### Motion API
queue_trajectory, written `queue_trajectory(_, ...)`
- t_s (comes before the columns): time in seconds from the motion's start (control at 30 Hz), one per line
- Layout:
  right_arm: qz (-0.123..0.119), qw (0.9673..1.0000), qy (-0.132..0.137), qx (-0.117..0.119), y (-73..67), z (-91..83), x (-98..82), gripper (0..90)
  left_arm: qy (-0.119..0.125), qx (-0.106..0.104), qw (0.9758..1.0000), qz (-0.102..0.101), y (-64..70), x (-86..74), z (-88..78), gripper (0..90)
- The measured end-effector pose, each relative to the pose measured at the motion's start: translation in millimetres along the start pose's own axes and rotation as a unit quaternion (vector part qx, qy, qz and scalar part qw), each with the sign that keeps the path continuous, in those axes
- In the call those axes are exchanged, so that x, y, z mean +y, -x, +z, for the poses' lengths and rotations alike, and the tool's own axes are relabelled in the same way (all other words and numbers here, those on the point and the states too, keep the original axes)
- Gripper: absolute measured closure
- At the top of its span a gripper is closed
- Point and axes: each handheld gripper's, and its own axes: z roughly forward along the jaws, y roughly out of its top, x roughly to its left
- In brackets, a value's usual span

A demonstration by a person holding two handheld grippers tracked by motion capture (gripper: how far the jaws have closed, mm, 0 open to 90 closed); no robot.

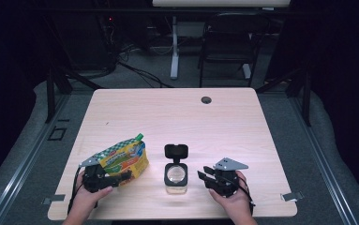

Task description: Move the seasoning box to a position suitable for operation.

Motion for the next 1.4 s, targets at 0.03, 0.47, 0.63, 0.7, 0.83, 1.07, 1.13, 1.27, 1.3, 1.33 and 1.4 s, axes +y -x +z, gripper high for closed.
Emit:
queue_trajectory(0.03, 0.0, 1.0, 0.0, 0.0, 0.0, 0.0, 0.0, 66.3, -0.004, 0.0, 1.0, 0.001, -0.2, 0.1, 0.2, 38.4)
queue_trajectory(0.47, -0.004, 1.0, -0.003, 0.001, 0.1, -0.4, 0.3, 66.2, -0.007, 0.002, 1.0, 0.002, -1.5, -1.9, 7.8, 38.2)
queue_trajectory(0.63, -0.003, 1.0, -0.002, 0.001, -0.1, -0.1, 0.2, 66.2, -0.004, 0.004, 1.0, 0.004, -1.4, -3.1, 9.6, 37.5)
queue_trajectory(0.7, -0.003, 1.0, -0.003, 0.001, -0.3, -0.2, 0.3, 66.1, -0.005, 0.003, 1.0, 0.005, -1.6, -3.5, 9.8, 37.2)
queue_trajectory(0.83, -0.003, 1.0, -0.002, 0.001, -0.2, -0.1, 0.2, 66.1, -0.006, 0.004, 0.9999, 0.009, -2.2, -4.3, 10.7, 37.2)
queue_trajectory(1.07, -0.003, 1.0, -0.003, 0.001, -0.3, -0.2, 0.3, 66.0, -0.016, 0.01, 0.9997, 0.015, -1.9, -5.6, 13.0, 36.9)
queue_trajectory(1.13, -0.003, 1.0, -0.002, 0.001, -0.4, -0.2, 0.3, 66.0, -0.015, 0.013, 0.9997, 0.015, -1.8, -6.5, 14.5, 36.9)
queue_trajectory(1.27, -0.003, 1.0, -0.002, 0.002, -0.7, -0.2, 0.3, 66.0, -0.016, 0.013, 0.9997, 0.014, -2.1, -7.4, 15.7, 36.8)
queue_trajectory(1.3, -0.003, 1.0, -0.002, 0.002, -0.7, -0.2, 0.3, 65.9, -0.016, 0.013, 0.9997, 0.014, -2.4, -7.7, 16.1, 36.7)
queue_trajectory(1.33, -0.003, 1.0, -0.002, 0.002, -0.6, -0.2, 0.3, 66.0, -0.017, 0.014, 0.9997, 0.014, -2.5, -7.8, 16.4, 36.6)
queue_trajectory(1.4, -0.003, 1.0, -0.002, 0.002, -0.5, -0.1, 0.4, 66.0, -0.016, 0.014, 0.9997, 0.013, -2.7, -8.1, 17.1, 36.4)
